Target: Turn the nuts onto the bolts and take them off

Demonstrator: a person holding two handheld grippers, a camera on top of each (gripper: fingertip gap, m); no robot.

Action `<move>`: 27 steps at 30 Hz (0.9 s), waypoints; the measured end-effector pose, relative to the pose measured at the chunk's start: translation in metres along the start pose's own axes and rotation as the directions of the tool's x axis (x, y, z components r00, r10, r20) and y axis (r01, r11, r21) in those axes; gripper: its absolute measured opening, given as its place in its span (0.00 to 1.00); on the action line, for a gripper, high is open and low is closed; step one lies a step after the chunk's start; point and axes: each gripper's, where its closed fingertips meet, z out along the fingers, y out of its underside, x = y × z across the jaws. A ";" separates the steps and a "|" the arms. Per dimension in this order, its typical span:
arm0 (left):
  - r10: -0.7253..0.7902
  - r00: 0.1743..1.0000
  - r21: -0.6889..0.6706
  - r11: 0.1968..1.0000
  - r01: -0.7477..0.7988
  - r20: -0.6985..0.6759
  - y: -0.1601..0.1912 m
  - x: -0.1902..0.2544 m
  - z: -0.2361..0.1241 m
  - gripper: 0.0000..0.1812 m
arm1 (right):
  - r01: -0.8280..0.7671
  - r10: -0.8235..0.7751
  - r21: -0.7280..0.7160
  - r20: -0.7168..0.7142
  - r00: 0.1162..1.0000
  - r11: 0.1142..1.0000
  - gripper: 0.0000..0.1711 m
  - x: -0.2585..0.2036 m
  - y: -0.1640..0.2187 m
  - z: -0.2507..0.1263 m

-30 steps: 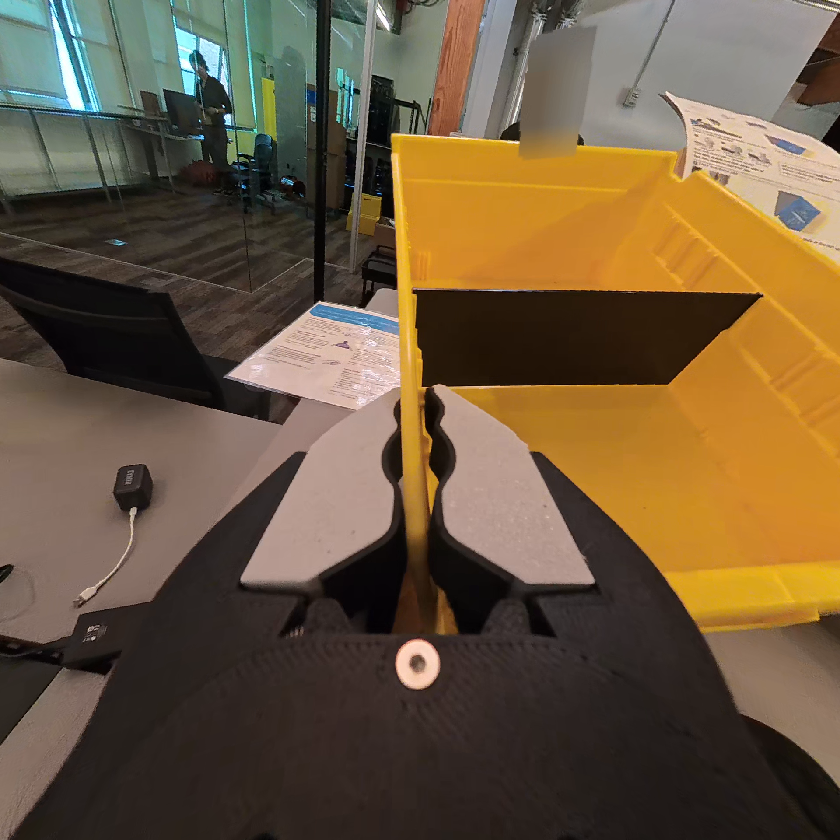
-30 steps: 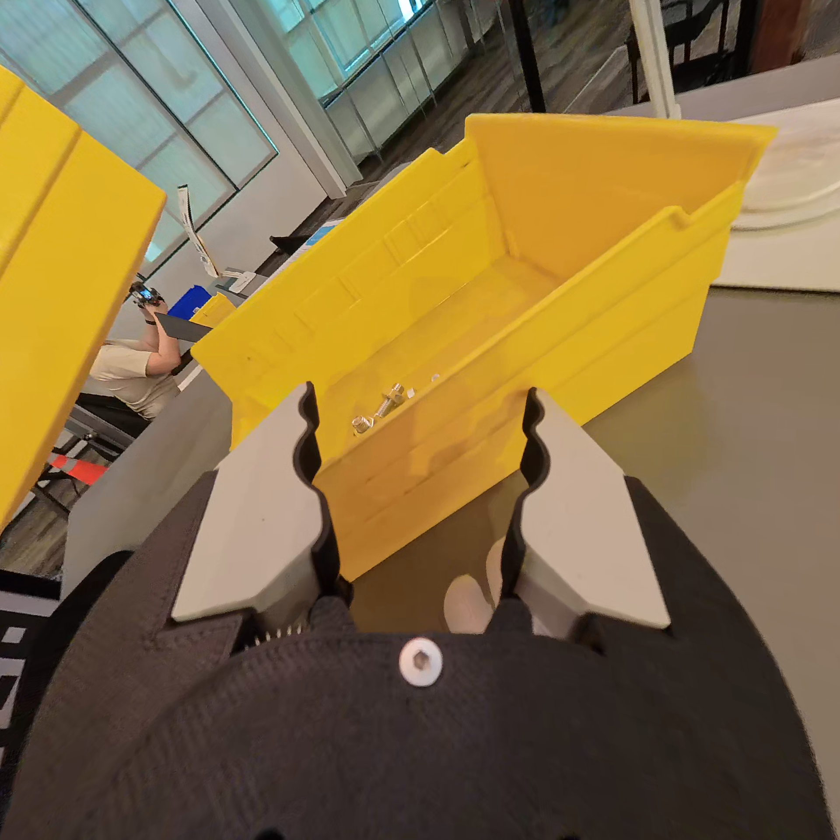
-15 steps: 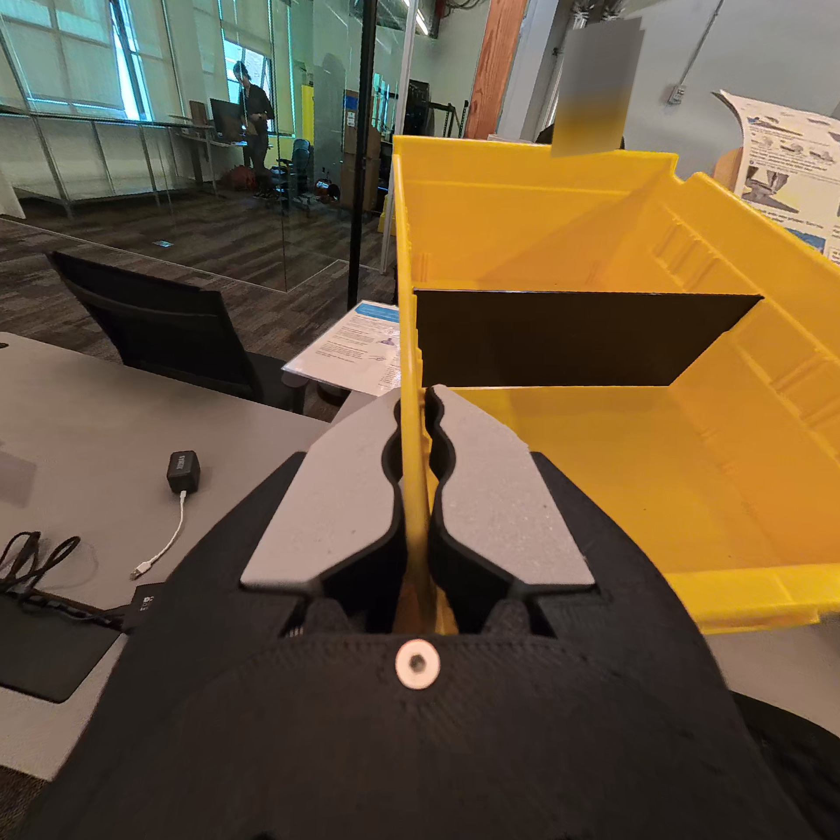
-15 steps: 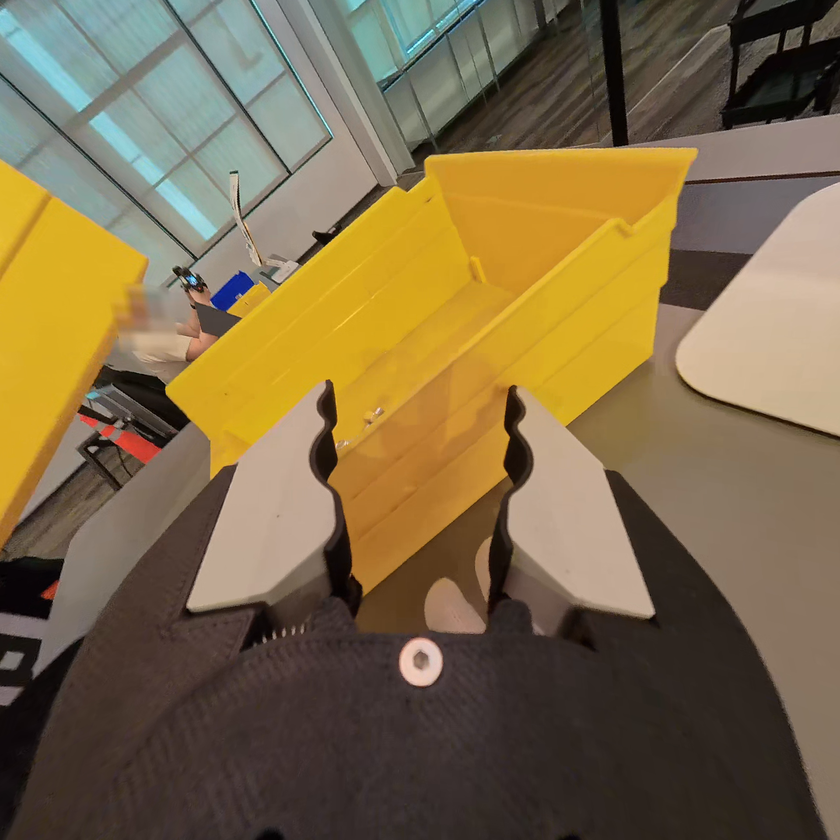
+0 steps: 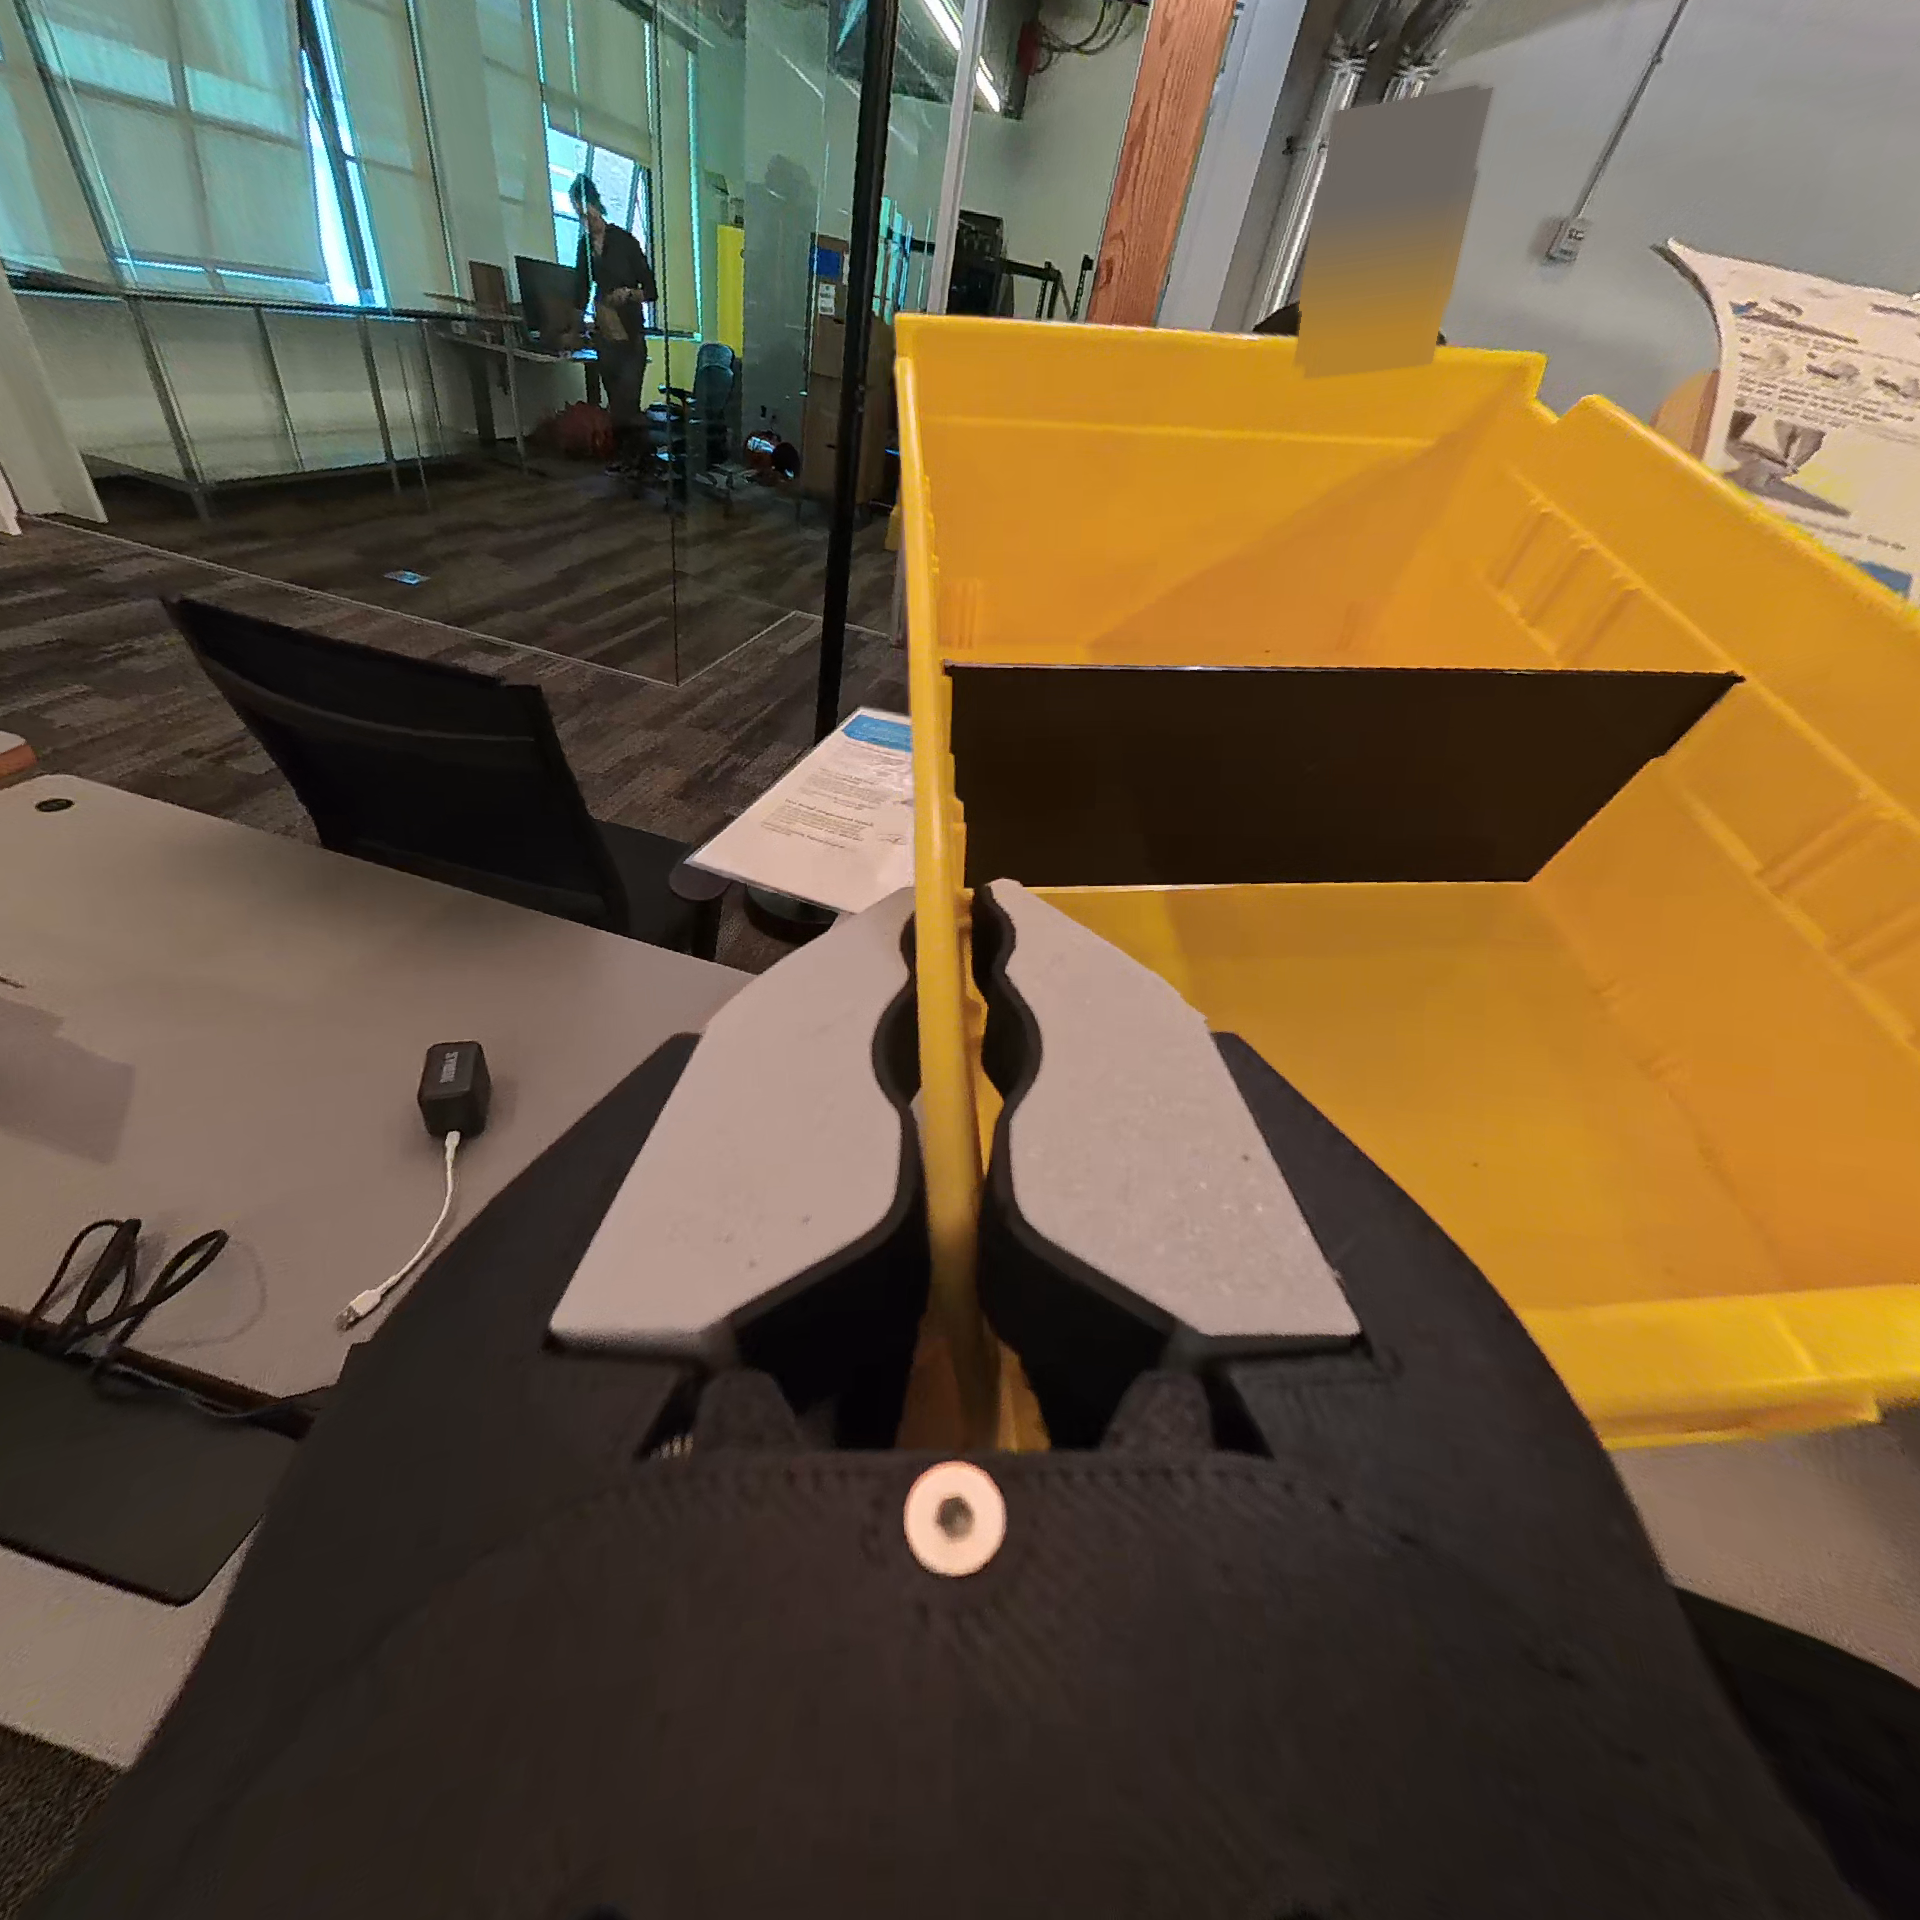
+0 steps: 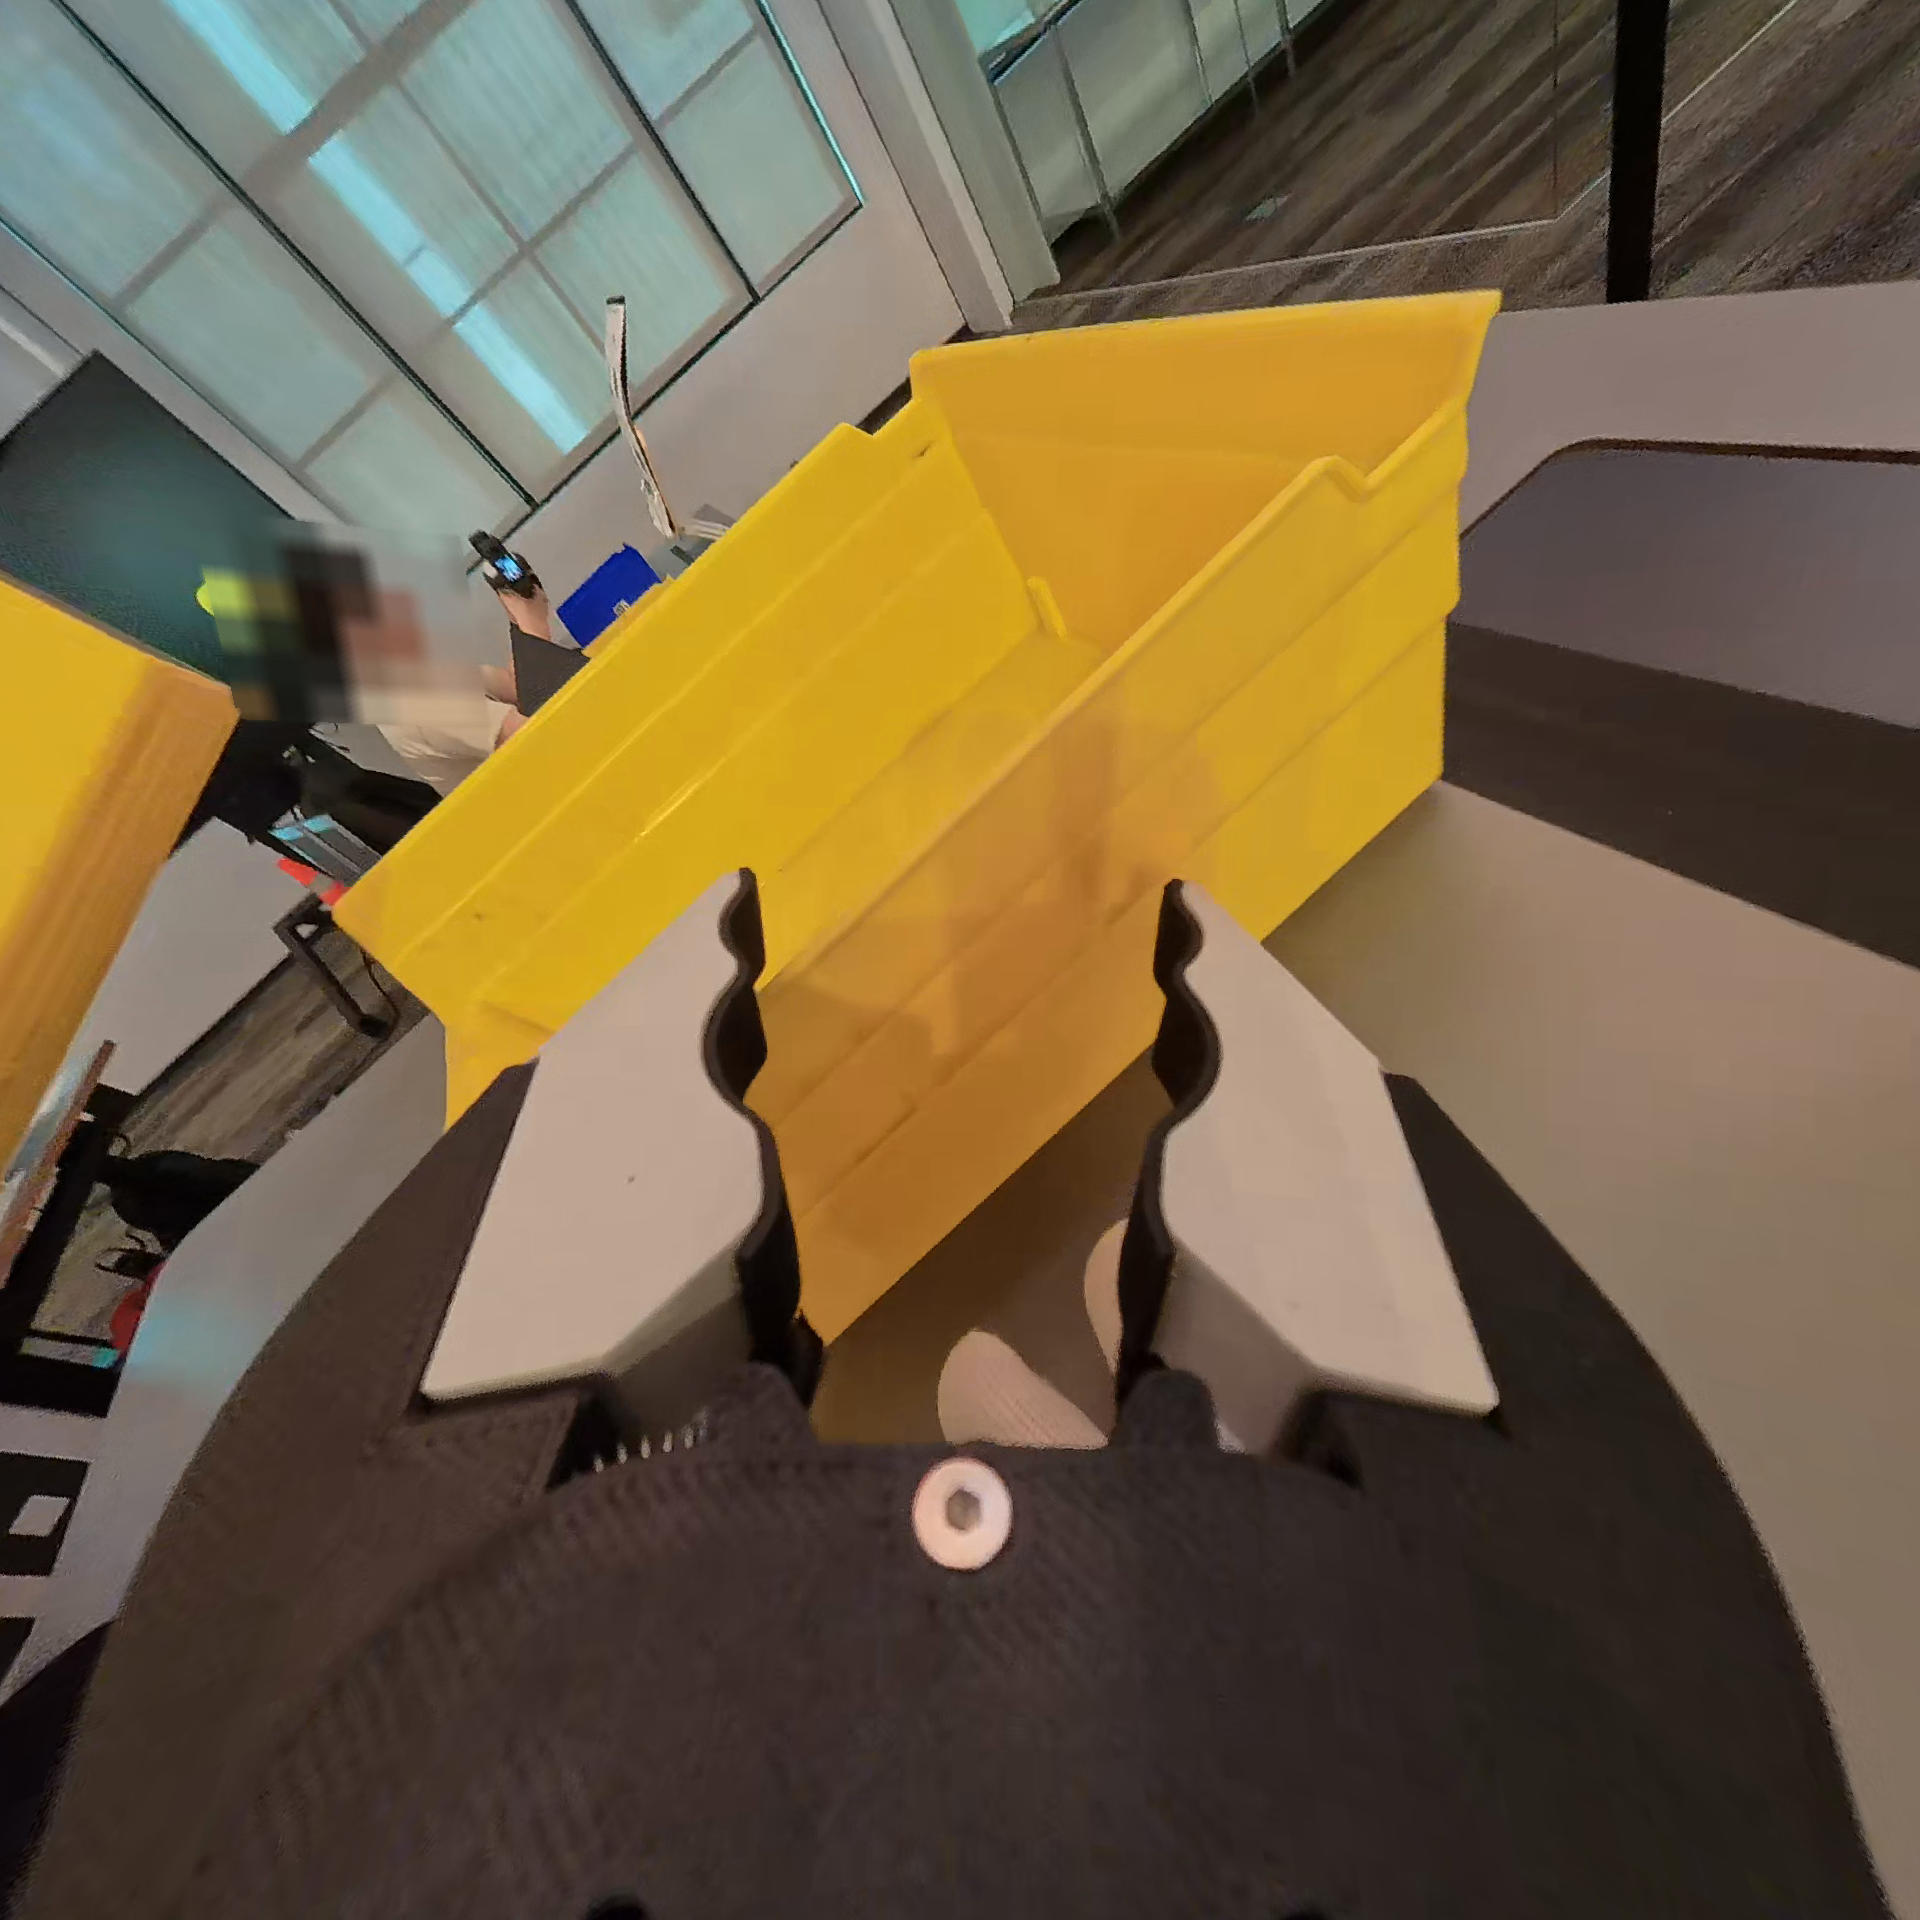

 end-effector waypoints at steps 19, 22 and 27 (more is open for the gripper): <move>0.049 0.842 -0.084 0.990 -0.112 -0.537 0.012 0.243 0.051 0.03 | 0.199 -0.121 0.279 -0.275 0.954 0.939 0.43 -0.018 -0.033 -0.352; 0.024 0.774 -0.125 0.983 -0.133 -0.633 0.031 0.310 0.060 0.03 | 0.165 -0.036 0.354 -0.344 0.938 0.921 0.47 -0.005 -0.010 -0.420; -0.003 0.650 -0.178 0.963 -0.205 -0.760 0.073 0.423 0.070 0.03 | 0.166 0.086 0.518 -0.427 0.900 0.839 0.53 0.003 0.014 -0.520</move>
